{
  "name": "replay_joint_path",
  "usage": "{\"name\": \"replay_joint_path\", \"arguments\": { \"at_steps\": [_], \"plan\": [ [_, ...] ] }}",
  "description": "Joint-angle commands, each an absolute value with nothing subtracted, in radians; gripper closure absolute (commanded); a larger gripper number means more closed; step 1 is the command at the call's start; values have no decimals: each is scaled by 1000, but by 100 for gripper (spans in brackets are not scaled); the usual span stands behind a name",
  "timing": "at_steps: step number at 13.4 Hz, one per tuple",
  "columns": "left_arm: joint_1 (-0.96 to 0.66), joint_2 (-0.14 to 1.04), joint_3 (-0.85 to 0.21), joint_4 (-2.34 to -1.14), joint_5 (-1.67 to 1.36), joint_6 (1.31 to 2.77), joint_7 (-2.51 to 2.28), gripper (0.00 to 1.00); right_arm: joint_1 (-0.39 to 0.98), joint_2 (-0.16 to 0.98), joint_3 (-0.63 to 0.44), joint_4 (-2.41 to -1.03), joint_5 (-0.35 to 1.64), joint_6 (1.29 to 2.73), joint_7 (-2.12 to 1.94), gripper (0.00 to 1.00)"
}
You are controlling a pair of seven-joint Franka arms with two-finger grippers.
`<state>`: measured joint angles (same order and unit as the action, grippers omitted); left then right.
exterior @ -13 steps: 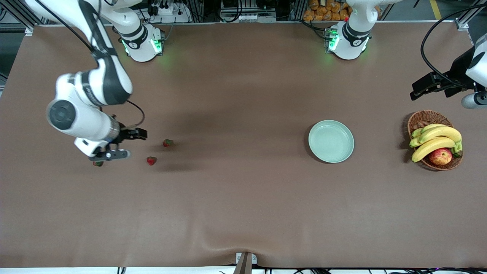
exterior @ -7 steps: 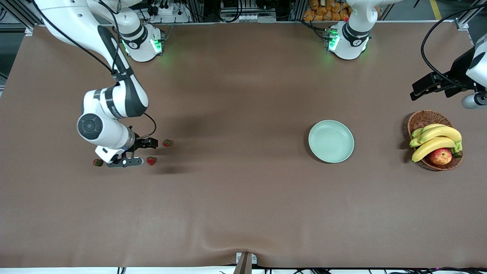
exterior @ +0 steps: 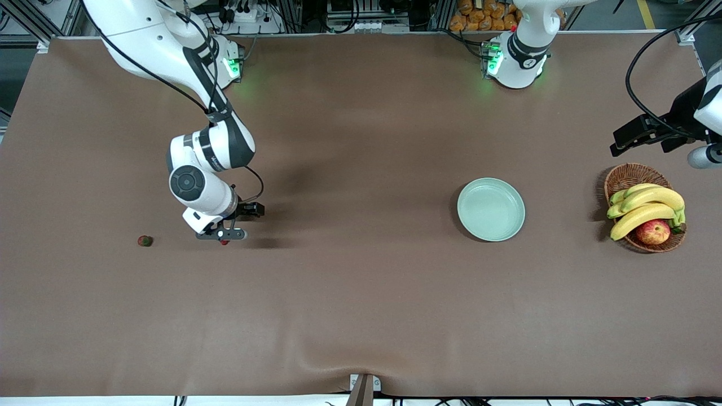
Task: Collect all strawberries into plate
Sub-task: 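Reach the right gripper down to a red strawberry, then close the right gripper on the red strawberry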
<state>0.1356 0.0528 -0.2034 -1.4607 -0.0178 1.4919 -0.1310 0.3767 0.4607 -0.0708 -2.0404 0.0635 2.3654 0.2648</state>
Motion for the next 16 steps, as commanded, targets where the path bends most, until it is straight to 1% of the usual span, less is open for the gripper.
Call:
{"name": "replay_joint_path", "arguments": {
  "at_steps": [1,9,11,12,13,14,15,16],
  "plan": [
    [146,60,-193,-1440,-23,1493,-60,0,380,474,-77,-2049,80,2388,276,0],
    [144,61,-195,-1440,-21,1496,-57,0,396,486,-77,-2074,81,2398,328,0],
    [141,60,-195,-1442,-23,1496,-58,0,410,486,-77,-2075,81,2396,337,21],
    [141,61,-195,-1440,-21,1496,-58,0,414,486,-77,-2075,81,2395,350,28],
    [138,61,-195,-1440,-18,1496,-58,0,419,486,-77,-2075,81,2395,354,31],
    [138,61,-195,-1442,-17,1496,-58,0,419,486,-77,-2075,81,2393,354,32],
    [141,61,-195,-1442,-15,1496,-60,0,419,486,-77,-2075,81,2391,354,36],
    [143,61,-195,-1442,-17,1496,-58,0,419,485,-78,-2075,81,2390,354,48]
  ]
}}
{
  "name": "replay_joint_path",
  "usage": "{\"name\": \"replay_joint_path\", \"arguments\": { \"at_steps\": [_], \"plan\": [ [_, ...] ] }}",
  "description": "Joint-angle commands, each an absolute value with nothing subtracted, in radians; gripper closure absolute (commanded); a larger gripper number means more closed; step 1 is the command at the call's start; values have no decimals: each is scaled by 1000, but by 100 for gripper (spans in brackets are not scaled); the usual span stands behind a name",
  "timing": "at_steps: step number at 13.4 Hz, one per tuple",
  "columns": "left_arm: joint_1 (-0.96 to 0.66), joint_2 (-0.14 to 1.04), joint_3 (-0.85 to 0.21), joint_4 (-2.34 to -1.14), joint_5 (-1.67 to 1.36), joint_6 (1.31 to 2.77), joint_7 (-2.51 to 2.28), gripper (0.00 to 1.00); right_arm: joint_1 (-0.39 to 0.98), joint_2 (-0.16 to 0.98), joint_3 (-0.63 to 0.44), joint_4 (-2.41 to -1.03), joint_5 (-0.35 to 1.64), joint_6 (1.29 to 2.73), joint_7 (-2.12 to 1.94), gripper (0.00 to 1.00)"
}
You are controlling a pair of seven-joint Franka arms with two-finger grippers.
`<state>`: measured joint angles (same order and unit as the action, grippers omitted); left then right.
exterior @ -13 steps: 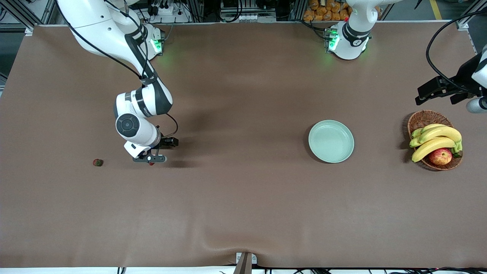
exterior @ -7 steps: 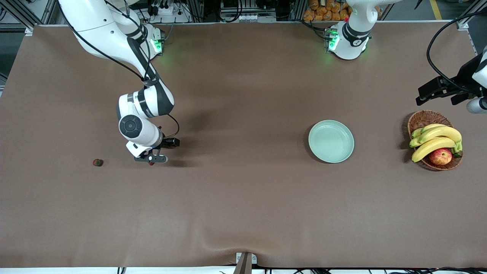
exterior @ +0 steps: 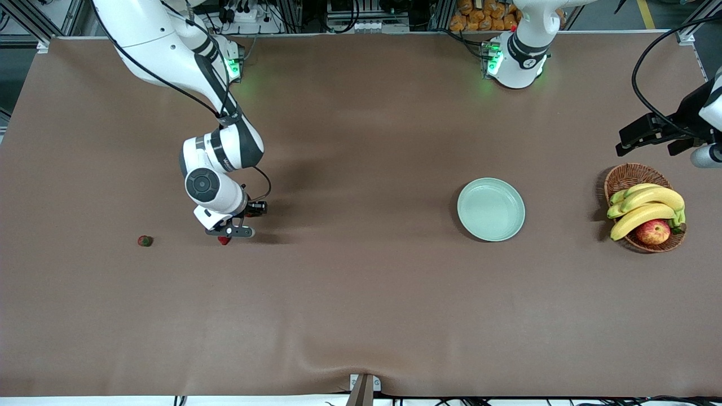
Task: Collect all strawberries into plate
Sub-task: 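Close the right gripper on the red strawberry, then carry the strawberry with the right gripper toward the green plate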
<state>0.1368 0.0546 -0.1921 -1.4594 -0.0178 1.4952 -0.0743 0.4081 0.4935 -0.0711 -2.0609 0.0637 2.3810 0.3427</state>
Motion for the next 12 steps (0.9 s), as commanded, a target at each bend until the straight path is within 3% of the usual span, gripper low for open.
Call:
{"name": "replay_joint_path", "arguments": {
  "at_steps": [1,3,12],
  "plan": [
    [144,63,-193,-1440,-21,1496,-58,0,417,485,-78,-2075,81,2391,354,68],
    [144,63,-193,-1442,-18,1496,-58,0,411,483,-77,-2075,81,2391,354,97],
    [143,64,-195,-1442,-20,1497,-58,0,416,410,-72,-1991,98,2370,348,100]
  ]
}}
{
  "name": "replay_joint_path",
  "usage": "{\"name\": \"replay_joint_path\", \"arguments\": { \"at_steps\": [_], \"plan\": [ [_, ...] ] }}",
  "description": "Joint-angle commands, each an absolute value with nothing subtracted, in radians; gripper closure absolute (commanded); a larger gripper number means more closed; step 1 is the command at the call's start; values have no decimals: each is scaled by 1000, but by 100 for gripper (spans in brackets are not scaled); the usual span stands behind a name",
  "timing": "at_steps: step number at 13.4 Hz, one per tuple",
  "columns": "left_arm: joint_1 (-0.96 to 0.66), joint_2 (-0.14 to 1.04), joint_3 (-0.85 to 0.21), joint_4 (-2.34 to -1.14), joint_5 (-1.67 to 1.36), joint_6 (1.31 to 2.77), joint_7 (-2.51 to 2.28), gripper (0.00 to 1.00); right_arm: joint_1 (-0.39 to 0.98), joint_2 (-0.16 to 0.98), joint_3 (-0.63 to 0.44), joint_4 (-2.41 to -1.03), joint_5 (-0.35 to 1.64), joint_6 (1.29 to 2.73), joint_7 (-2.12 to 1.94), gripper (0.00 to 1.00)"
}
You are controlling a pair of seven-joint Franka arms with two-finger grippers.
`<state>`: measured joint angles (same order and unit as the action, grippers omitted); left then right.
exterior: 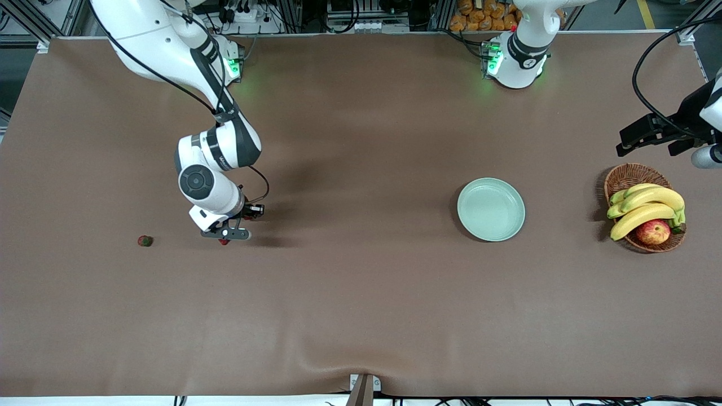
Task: Collect all strawberries into plate
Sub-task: 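Carry the strawberry with the right gripper toward the green plate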
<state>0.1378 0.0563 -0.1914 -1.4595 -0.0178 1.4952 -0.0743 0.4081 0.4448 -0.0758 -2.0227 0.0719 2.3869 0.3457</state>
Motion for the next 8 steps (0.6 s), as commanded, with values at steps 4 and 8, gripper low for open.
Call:
{"name": "replay_joint_path", "arguments": {
  "at_steps": [4,8],
  "plan": [
    [143,64,-195,-1442,-20,1497,-58,0,416,437,10,-1801,98,2316,336,100],
    [143,66,-195,-1442,-20,1499,-58,0,467,526,78,-1656,95,2327,305,100]
  ]
}}
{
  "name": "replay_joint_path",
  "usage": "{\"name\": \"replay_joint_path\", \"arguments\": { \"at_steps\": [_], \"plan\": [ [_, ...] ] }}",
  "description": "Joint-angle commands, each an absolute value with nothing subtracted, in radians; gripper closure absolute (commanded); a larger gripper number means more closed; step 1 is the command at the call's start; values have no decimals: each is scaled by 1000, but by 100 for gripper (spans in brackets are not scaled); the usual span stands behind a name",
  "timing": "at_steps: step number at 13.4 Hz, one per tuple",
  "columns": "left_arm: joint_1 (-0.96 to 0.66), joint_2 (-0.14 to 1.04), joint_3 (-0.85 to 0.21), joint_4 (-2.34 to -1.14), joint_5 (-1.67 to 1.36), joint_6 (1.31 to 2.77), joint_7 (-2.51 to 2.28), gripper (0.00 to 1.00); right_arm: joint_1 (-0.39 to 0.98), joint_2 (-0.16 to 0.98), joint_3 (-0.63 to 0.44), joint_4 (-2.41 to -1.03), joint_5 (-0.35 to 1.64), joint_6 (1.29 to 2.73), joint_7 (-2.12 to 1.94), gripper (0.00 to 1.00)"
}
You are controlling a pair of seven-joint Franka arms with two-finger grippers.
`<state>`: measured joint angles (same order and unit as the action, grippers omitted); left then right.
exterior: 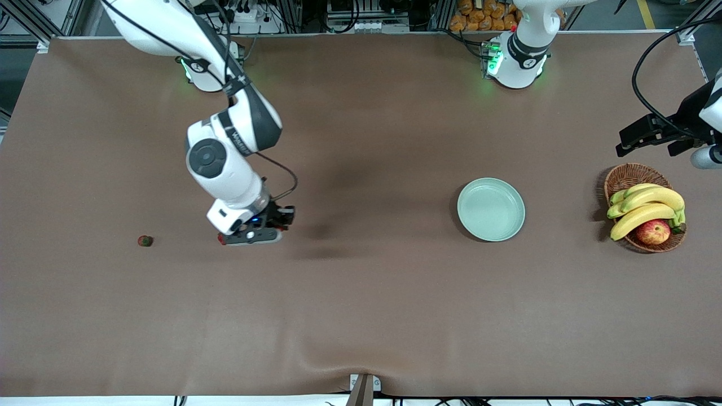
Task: Collect all strawberries into plate
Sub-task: 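Carry the strawberry with the right gripper toward the green plate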
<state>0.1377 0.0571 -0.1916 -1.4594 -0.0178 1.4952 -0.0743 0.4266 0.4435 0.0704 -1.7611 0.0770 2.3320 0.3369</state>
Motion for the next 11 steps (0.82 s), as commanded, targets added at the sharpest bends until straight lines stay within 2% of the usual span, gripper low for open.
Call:
{"name": "replay_joint_path", "arguments": {
  "at_steps": [1,6,11],
  "plan": [
    [143,66,-195,-1442,-20,1499,-58,0,507,570,78,-1591,91,2327,304,100],
    [143,66,-195,-1442,-20,1499,-58,0,643,745,77,-1418,45,2355,301,100],
    [143,71,-195,-1442,-18,1499,-58,0,735,862,72,-1313,-40,2397,249,100]
  ]
}}
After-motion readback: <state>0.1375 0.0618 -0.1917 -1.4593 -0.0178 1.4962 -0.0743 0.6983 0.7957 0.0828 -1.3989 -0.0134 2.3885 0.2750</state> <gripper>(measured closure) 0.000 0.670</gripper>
